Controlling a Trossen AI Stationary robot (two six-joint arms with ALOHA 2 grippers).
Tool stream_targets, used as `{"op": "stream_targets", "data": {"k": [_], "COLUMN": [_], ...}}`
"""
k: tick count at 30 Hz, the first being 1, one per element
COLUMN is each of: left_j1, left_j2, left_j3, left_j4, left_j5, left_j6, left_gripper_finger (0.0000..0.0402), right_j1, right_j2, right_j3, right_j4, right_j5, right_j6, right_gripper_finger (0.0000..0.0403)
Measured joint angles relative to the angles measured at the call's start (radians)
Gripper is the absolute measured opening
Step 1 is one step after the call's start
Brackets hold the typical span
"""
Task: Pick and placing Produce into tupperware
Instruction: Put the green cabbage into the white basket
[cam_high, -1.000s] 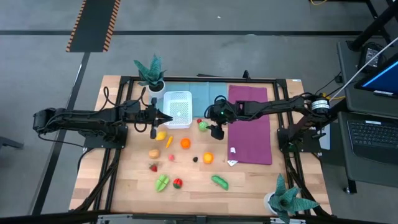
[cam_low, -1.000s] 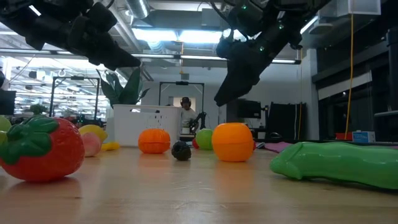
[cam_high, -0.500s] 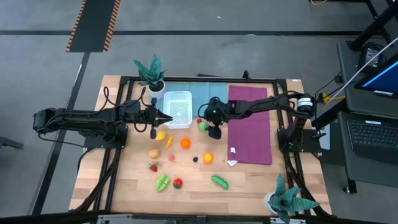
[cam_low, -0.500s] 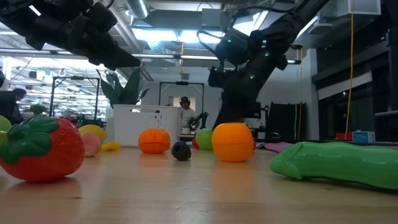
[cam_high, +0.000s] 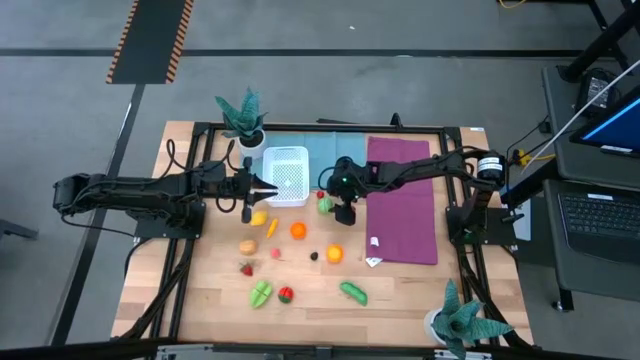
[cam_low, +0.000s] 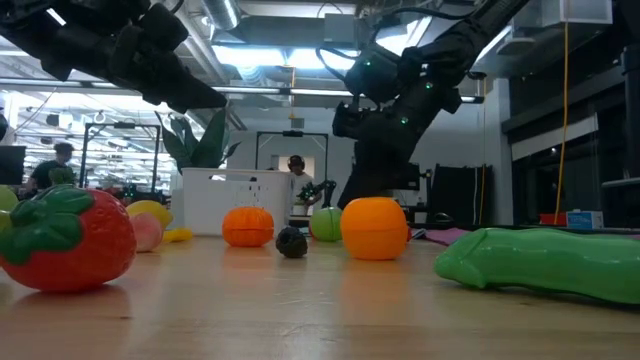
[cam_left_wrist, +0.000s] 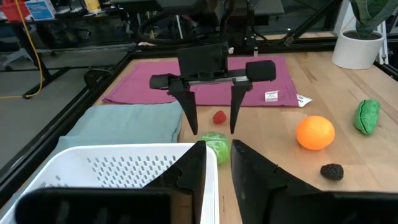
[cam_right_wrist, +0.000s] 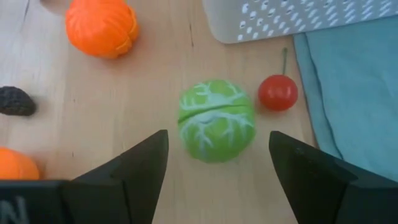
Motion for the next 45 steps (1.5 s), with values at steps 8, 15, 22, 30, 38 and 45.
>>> {"op": "stream_targets", "data": {"k": [8, 15, 22, 30, 38, 45], "left_j1": [0.000, 0.000, 0.000, 0.000, 0.000, 0.000], "left_j2": [0.000, 0.000, 0.000, 0.000, 0.000, 0.000], "left_j3": [0.000, 0.000, 0.000, 0.000, 0.001, 0.001], "left_j4": [0.000, 0.000, 0.000, 0.000, 0.000, 0.000], "left_j5": [0.000, 0.000, 0.000, 0.000, 0.000, 0.000], "left_j6": [0.000, 0.000, 0.000, 0.000, 0.000, 0.000], "left_gripper_finger": [0.0086, 0.0097, 0.0102, 0.0087, 0.0074, 0.0069], "right_j1": [0.000, 0.000, 0.001, 0.001, 0.001, 0.006], "right_j2": [0.000, 0.001, 0.057, 0.068, 0.068, 0.084], "right_j3": [0.000, 0.000, 0.001, 0.001, 0.001, 0.001], "right_j4": [0.006, 0.006, 0.038, 0.085, 0.085, 0.113], "right_j5": [0.002, 0.002, 0.002, 0.002, 0.002, 0.001], "right_j6": [-0.018, -0.024, -0.040, -0.036, -0.048, -0.072], "right_gripper_finger": [0.0278, 0.0278, 0.0278, 0.0302, 0.0318, 0.0319]}}
